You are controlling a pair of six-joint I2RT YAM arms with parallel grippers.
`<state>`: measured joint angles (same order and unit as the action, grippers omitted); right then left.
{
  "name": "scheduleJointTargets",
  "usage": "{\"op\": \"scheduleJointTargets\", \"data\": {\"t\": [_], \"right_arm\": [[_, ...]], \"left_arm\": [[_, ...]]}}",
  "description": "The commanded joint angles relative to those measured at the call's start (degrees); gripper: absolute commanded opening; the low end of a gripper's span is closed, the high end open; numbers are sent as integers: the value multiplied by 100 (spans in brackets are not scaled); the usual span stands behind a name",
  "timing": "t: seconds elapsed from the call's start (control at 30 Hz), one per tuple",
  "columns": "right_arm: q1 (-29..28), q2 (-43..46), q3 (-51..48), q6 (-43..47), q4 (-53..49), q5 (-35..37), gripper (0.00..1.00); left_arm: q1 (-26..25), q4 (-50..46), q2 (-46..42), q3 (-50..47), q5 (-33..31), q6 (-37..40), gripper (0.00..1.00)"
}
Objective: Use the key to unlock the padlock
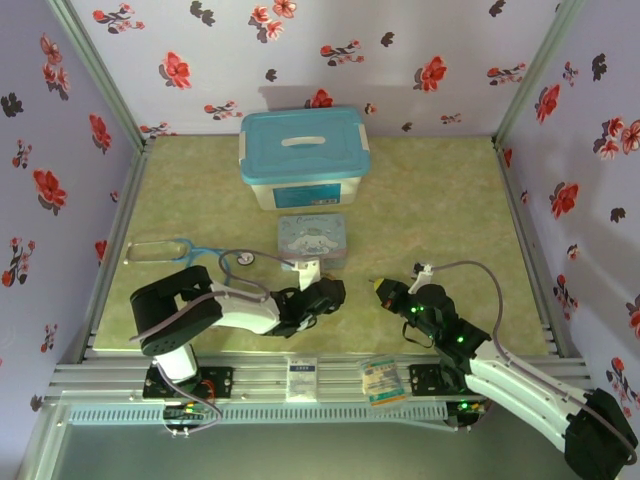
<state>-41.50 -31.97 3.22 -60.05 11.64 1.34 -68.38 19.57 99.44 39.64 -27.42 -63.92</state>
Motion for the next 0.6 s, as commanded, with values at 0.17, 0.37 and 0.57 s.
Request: {"op": "scheduleJointTargets", "data": {"t": [0.17, 0.37, 0.57], "right_arm": [[28, 320, -144, -94, -50, 134, 0], [27, 732, -205, -111, -341, 195, 0], [27, 929, -286, -152, -473, 279, 0]], "left_arm": [[222, 484, 927, -233, -169, -509, 50], [229, 91, 976, -29, -148, -441, 41], [272, -103, 1081, 76, -6, -437, 27]]}}
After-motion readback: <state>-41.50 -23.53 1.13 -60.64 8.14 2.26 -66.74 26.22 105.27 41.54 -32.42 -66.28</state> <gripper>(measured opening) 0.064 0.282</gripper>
